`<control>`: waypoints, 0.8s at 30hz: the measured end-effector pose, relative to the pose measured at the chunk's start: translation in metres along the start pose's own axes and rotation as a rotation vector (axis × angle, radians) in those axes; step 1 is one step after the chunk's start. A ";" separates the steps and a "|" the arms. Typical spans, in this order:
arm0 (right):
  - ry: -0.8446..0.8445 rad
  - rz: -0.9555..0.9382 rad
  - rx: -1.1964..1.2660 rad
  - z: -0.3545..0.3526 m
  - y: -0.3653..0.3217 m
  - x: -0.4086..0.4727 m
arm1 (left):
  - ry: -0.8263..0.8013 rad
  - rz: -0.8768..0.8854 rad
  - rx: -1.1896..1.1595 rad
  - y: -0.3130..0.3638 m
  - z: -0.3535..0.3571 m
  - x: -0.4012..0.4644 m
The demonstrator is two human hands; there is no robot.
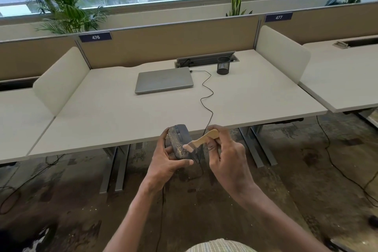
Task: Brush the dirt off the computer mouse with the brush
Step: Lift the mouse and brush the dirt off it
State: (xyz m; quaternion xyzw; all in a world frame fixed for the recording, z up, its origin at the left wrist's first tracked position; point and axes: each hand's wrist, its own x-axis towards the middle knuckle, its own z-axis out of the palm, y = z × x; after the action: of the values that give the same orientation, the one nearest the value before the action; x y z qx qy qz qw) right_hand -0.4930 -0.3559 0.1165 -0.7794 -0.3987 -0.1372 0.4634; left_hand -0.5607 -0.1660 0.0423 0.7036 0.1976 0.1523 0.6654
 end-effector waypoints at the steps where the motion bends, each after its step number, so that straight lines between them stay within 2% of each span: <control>1: -0.012 0.001 -0.013 0.001 0.001 -0.002 | 0.002 -0.001 0.001 -0.001 0.000 0.000; 8: -0.032 0.051 -0.031 -0.002 0.009 -0.021 | 0.045 -0.029 -0.016 -0.003 -0.002 -0.001; 15: 0.052 0.017 0.032 -0.005 0.006 -0.002 | 0.019 -0.032 -0.008 -0.005 -0.002 0.003; 20: -0.008 -0.015 0.022 0.000 0.015 -0.015 | 0.026 -0.031 -0.034 -0.004 -0.002 0.004; 24: -0.031 0.030 0.015 -0.003 0.024 -0.033 | 0.044 -0.038 -0.040 -0.005 -0.003 0.004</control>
State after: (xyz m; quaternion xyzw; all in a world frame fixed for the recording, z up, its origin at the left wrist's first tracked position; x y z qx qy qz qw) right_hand -0.4951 -0.3809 0.0842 -0.7839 -0.3952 -0.1153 0.4648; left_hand -0.5592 -0.1613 0.0372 0.6826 0.2225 0.1589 0.6777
